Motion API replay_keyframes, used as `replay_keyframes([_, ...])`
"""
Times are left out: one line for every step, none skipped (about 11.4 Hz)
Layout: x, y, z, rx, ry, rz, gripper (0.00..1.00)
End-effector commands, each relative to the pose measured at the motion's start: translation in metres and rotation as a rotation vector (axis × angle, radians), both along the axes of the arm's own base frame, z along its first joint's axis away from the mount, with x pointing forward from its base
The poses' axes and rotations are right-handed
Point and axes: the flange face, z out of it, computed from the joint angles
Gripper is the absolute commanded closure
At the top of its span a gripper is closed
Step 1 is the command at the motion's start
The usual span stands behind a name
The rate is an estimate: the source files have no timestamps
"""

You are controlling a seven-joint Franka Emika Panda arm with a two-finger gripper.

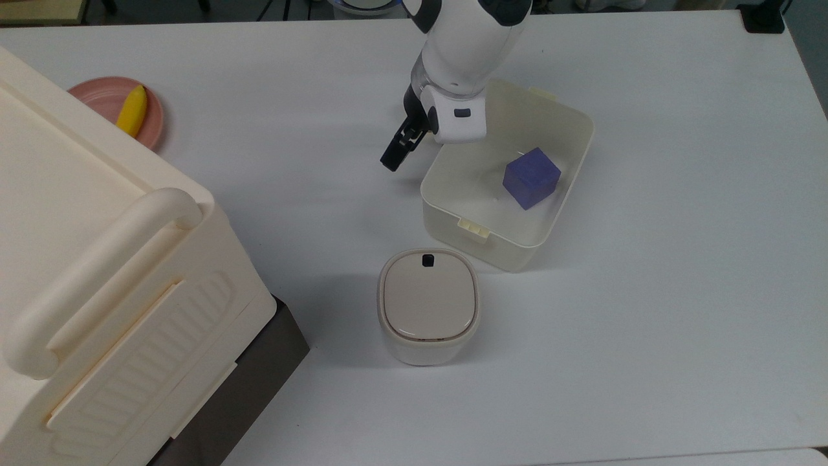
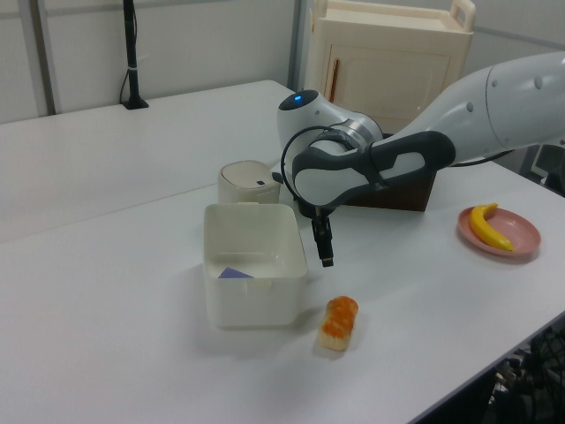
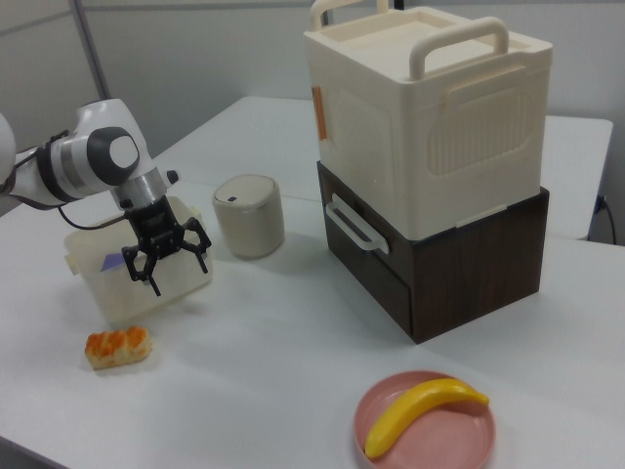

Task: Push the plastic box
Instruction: 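Push the translucent box with the gripper away from the white cup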

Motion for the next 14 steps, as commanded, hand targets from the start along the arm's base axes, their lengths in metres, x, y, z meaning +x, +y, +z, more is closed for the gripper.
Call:
replay_keyframes([-0.001, 0.018, 0.005, -0.002, -0.033, 0.012, 0.0])
replay_keyframes([-0.002, 0.031, 0.006, 0.014, -0.05, 0.036, 0.0])
replay_keyframes([-0.003, 0.042, 0.007, 0.026, -0.064, 0.055, 0.0])
replay_keyframes([-0.003, 0.047, 0.007, 0.032, -0.079, 0.057, 0.0])
replay_keyframes([-0.001, 0.051, 0.003, 0.037, -0.096, 0.046, 0.0])
replay_keyframes([0.002, 0.061, 0.0, 0.042, -0.111, 0.042, 0.0])
replay_keyframes([0.007, 0.075, -0.003, 0.045, -0.12, 0.044, 0.0])
replay_keyframes([0.013, 0.08, -0.002, 0.05, -0.134, 0.027, 0.0])
replay_keyframes([0.02, 0.084, -0.004, 0.053, -0.144, 0.015, 0.0])
replay_keyframes([0.024, 0.098, -0.004, 0.058, -0.157, 0.016, 0.0])
replay_keyframes([0.029, 0.105, -0.007, 0.061, -0.164, 0.004, 0.0])
replay_keyframes([0.036, 0.111, -0.006, 0.065, -0.18, -0.007, 0.0])
replay_keyframes([0.041, 0.113, -0.002, 0.065, -0.199, -0.017, 0.0])
replay_keyframes([0.046, 0.116, 0.001, 0.068, -0.214, -0.031, 0.0])
